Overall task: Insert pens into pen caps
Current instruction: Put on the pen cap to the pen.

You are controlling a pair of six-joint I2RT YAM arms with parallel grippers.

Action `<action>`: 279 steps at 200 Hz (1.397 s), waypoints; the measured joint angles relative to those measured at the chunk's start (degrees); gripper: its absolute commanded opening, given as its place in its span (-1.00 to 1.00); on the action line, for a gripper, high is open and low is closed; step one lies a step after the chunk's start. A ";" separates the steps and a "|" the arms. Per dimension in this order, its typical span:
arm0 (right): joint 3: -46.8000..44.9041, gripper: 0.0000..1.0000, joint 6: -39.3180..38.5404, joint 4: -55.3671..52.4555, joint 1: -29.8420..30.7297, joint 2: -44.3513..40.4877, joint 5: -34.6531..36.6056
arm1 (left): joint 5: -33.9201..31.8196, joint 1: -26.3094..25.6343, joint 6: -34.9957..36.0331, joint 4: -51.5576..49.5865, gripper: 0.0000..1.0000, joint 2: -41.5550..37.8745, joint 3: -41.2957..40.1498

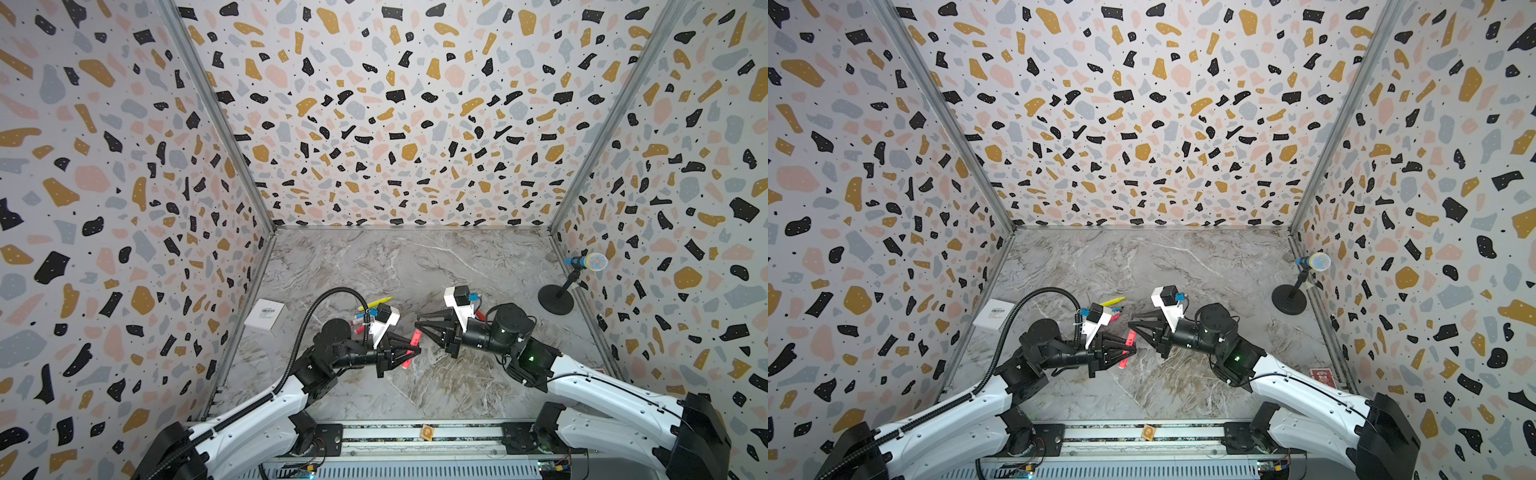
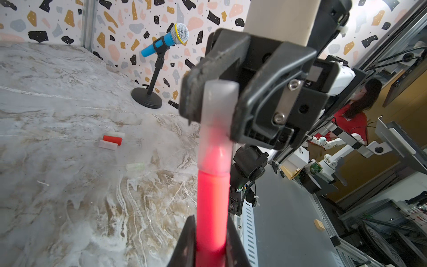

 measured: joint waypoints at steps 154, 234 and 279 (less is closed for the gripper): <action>10.36 0.26 -4.11 -6.43 -3.37 4.87 -13.35 | -4.85 0.00 1.95 4.33 -1.00 -0.33 -0.07; 13.25 0.50 -2.36 -9.46 -6.25 4.87 -17.94 | -10.40 -0.15 1.44 8.63 -1.00 -0.33 -0.07; 14.67 0.51 -0.92 -9.62 -6.56 5.01 -22.62 | -14.60 0.13 0.22 10.05 -1.00 0.46 -0.07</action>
